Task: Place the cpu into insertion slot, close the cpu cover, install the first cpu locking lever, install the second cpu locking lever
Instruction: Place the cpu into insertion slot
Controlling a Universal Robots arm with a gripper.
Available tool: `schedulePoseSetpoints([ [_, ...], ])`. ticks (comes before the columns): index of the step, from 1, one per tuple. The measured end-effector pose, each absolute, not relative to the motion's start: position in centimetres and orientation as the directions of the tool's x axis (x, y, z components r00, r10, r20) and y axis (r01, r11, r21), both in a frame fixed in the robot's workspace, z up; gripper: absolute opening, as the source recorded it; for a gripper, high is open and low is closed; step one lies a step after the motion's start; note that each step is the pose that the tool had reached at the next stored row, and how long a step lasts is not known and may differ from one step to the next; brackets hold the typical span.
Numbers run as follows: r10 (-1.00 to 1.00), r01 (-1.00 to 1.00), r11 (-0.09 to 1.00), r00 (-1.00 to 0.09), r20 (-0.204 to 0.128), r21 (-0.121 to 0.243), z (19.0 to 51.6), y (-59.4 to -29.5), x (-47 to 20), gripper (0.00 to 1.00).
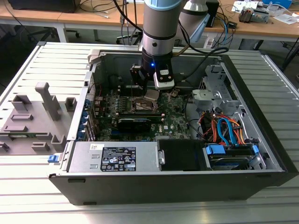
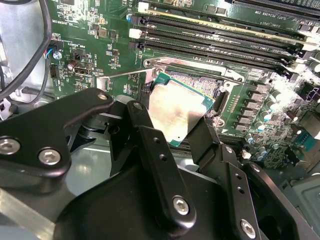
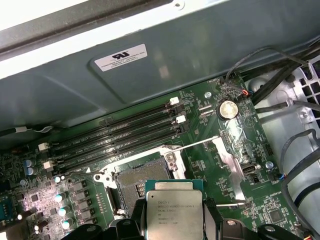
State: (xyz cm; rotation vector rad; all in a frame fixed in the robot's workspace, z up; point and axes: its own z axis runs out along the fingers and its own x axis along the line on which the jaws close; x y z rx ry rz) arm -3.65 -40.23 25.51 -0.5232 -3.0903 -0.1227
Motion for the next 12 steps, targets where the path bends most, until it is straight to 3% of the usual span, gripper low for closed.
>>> schedulePoseSetpoints([
  [12, 0.340, 0.340, 0.937, -0.940, 0.018, 0.076, 25.49, -40.23, -3.65, 0.55],
])
